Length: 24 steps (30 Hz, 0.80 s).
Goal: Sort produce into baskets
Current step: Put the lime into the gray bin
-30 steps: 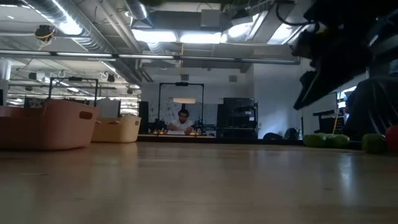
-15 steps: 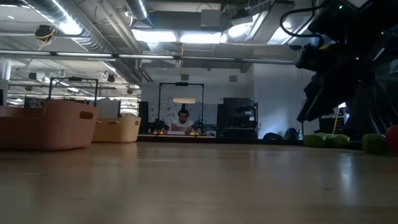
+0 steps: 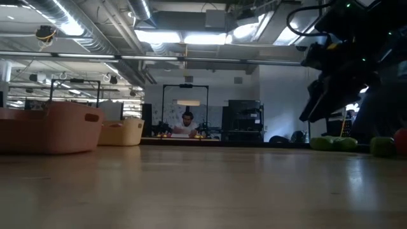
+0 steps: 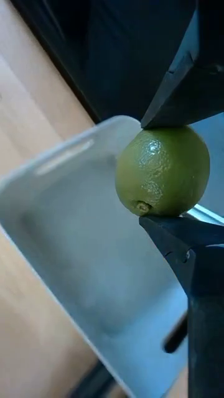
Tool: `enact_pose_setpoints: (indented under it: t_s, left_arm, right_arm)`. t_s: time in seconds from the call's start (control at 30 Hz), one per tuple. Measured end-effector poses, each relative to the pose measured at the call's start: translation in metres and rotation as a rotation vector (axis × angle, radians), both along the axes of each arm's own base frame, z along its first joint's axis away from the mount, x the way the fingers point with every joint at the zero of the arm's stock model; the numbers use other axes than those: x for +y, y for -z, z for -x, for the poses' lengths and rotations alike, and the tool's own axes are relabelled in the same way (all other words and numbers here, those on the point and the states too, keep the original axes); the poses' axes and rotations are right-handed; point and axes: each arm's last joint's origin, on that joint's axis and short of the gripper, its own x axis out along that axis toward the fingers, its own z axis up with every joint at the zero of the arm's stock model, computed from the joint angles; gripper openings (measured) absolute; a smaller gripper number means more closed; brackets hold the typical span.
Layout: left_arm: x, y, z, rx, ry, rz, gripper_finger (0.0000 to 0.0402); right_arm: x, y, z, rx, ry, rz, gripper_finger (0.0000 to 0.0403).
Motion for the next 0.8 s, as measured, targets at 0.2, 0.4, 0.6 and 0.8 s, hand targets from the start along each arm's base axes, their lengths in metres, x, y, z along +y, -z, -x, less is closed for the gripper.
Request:
enact_pose_setpoints:
  t_s: [0.2, 0.4, 0.6, 0.8]
  left_arm:
    - [-0.004, 0.002, 0.020, 0.053, -0.028, -0.057, 0.0210]
    - [-0.009, 0.016, 0.023, 0.097, 0.015, -0.150, 0.0210]
    - [-0.017, 0.036, 0.018, 0.126, 0.105, -0.219, 0.0210]
    - [-0.024, 0.053, 0.016, 0.189, 0.192, -0.250, 0.0210]
  right_arm:
    - [0.000, -0.001, -0.001, -0.010, -0.013, 0.012, 0.0269]
    - [0.000, -0.001, -0.001, -0.009, -0.016, 0.015, 0.0269]
    - [0.000, -0.001, -0.001, -0.013, -0.016, 0.015, 0.0269]
    - [0.000, -0.001, -0.001, -0.014, -0.016, 0.015, 0.0269]
